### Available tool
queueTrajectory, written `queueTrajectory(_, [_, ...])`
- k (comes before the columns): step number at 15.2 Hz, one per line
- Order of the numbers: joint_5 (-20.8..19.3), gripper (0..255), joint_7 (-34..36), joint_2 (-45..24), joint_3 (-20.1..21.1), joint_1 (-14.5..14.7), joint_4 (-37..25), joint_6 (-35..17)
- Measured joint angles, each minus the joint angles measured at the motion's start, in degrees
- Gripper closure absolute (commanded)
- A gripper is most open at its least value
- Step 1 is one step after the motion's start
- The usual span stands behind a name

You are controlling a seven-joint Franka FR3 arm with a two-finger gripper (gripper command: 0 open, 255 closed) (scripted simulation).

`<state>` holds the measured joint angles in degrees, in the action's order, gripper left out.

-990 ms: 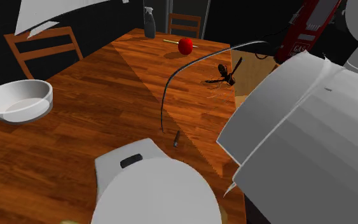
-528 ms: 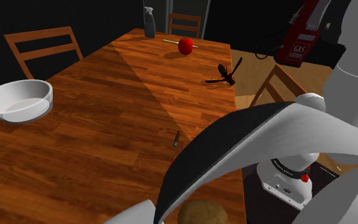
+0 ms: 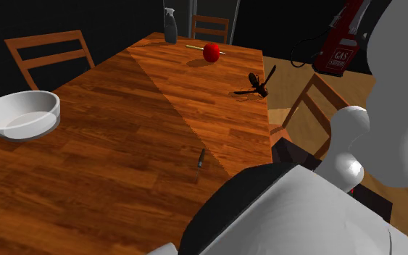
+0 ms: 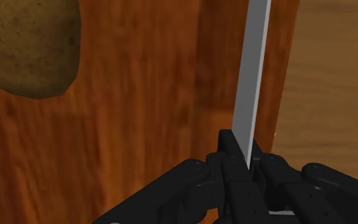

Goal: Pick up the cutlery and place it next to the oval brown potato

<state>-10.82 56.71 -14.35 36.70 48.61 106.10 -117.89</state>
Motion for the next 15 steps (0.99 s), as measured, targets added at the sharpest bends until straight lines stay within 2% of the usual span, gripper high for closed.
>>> queueTrajectory(15, [-4.38,255,2.99,-5.32,-1.74,1.37,4.62,-8.81])
